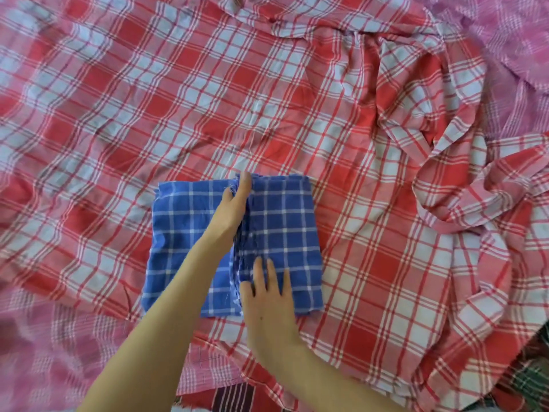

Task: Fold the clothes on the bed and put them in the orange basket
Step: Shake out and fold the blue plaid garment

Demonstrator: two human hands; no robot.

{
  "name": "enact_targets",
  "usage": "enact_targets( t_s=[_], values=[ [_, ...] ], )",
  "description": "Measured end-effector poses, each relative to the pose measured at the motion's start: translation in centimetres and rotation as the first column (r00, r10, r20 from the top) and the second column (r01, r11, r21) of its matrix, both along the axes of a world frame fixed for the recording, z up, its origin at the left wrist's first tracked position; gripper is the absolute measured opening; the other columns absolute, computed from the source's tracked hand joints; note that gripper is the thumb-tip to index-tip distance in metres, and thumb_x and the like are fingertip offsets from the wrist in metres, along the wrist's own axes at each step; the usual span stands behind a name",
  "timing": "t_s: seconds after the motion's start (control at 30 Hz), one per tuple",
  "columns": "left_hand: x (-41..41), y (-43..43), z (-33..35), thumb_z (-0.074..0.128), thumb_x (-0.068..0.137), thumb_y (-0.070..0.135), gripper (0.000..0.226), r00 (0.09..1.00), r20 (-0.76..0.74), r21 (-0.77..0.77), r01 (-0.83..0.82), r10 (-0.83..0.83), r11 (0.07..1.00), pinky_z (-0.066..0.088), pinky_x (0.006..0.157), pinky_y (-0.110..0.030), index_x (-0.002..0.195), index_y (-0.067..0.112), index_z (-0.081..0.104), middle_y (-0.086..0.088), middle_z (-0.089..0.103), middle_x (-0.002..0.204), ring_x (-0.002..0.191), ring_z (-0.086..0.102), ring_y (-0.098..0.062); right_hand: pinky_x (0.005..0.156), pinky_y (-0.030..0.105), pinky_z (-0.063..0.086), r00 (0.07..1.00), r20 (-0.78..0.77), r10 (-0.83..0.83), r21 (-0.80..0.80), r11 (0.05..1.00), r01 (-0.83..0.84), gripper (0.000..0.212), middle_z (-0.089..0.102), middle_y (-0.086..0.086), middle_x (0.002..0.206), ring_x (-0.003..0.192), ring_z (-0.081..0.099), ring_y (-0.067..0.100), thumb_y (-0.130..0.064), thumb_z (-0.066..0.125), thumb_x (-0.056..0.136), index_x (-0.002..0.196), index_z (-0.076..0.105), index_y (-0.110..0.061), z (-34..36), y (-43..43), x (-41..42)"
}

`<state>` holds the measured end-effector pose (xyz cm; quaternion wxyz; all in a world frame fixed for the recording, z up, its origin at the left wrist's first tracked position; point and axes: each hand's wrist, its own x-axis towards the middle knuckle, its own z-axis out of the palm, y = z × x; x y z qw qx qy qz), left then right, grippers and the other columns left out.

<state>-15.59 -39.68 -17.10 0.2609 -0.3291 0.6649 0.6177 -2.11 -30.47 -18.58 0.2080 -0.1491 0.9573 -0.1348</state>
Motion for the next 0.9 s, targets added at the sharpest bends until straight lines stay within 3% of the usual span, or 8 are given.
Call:
enact_targets(
  t_s=[0.13,0.27,0.37,0.47,0.67,0.77,0.83,0.9],
  values=[
    [-0.5,-0.7,-0.9,0.076,0.075,0.038,0.064,0.990,-0.145,-0.161,-0.023,0.000,0.987,0.051,0.086,-0.040,0.126,0.020,0.042,0.004,0.059,0.109,0.098,0.061,-0.019,0.105,0.052,0.034,0.986,-0.164,0.027,-0.052,0.998,-0.036,0.080,0.058,0.016,0.129,0.121,0.054,0.034,-0.026,0.084,0.057,0.124,0.042,-0.013,-2.1,3.8,0.9],
    [-0.9,-0.3,-2.2,0.063,0.087,0.010,0.024,0.973,-0.211,-0.206,-0.134,0.089,0.969,0.052,0.081,-0.043,0.107,0.016,0.051,-0.002,0.059,0.092,0.080,0.057,-0.021,0.106,0.050,0.027,0.894,-0.433,0.117,-0.058,0.986,-0.157,0.034,0.057,0.012,0.131,0.123,0.052,0.032,-0.006,0.035,0.097,0.129,0.044,-0.011,-4.5,7.5,1.9],
    [-0.5,0.4,-3.4,0.054,0.094,0.013,0.031,0.976,-0.216,-0.332,-0.073,-0.001,0.940,0.046,0.060,-0.027,0.124,0.014,0.047,0.000,0.055,0.099,0.074,0.052,-0.014,0.108,0.053,0.022,0.890,-0.360,0.280,0.046,0.958,-0.283,0.058,0.044,0.015,0.142,0.133,0.039,0.034,-0.013,0.057,0.086,0.139,0.035,-0.009,-4.9,8.5,1.8],
    [-1.3,1.3,-3.8,0.047,0.097,0.013,0.027,0.964,-0.265,-0.383,-0.092,-0.014,0.919,0.037,0.050,-0.024,0.123,0.014,0.046,0.006,0.050,0.080,0.062,0.045,-0.010,0.108,0.057,0.014,0.905,-0.195,0.378,0.065,0.926,-0.372,0.092,0.025,0.019,0.152,0.141,0.020,0.038,-0.027,0.067,0.072,0.147,0.017,-0.009,-4.1,8.3,1.7],
    [-2.9,2.1,-3.2,0.047,0.097,0.014,0.028,0.950,-0.274,-0.418,0.019,-0.147,0.908,0.040,0.060,-0.026,0.124,0.009,0.045,-0.004,0.059,0.101,0.071,0.051,-0.013,0.112,0.058,0.009,0.908,-0.121,0.401,0.188,0.908,-0.375,0.069,0.021,0.017,0.153,0.144,0.008,0.036,-0.053,0.033,0.093,0.146,0.021,-0.010,-4.3,6.9,1.4],
    [-1.1,1.1,-2.7,0.048,0.097,0.024,0.045,0.883,-0.292,-0.736,0.037,-0.366,0.676,0.041,0.087,-0.032,0.137,0.007,0.038,-0.013,0.048,0.130,0.109,0.051,-0.026,0.112,0.052,0.013,0.941,-0.191,0.280,-0.041,0.955,-0.292,0.059,0.031,0.009,0.150,0.142,0.022,0.028,-0.052,0.022,0.098,0.142,0.038,-0.015,-3.8,7.2,1.3],
    [1.9,0.8,-2.3,0.044,0.097,0.026,0.047,0.793,-0.304,-0.897,-0.051,-0.528,0.440,0.032,0.107,-0.039,0.138,0.004,0.038,-0.016,0.045,0.139,0.127,0.043,-0.032,0.111,0.045,0.024,0.975,-0.220,-0.030,-0.298,0.954,-0.038,0.048,0.046,0.004,0.142,0.135,0.039,0.021,-0.041,0.031,0.099,0.133,0.051,-0.014,-2.8,8.1,0.5],
    [5.8,1.5,-2.4,0.041,0.097,0.025,0.047,0.652,-0.276,-0.939,-0.026,-0.706,0.344,0.021,0.115,-0.043,0.139,0.003,0.040,-0.017,0.042,0.143,0.135,0.036,-0.035,0.098,0.040,0.044,0.894,-0.192,-0.405,-0.425,0.855,0.296,0.042,0.062,0.007,0.122,0.114,0.056,0.021,-0.032,0.037,0.097,0.123,0.058,-0.007,-2.0,9.0,-0.7]
  ],
)
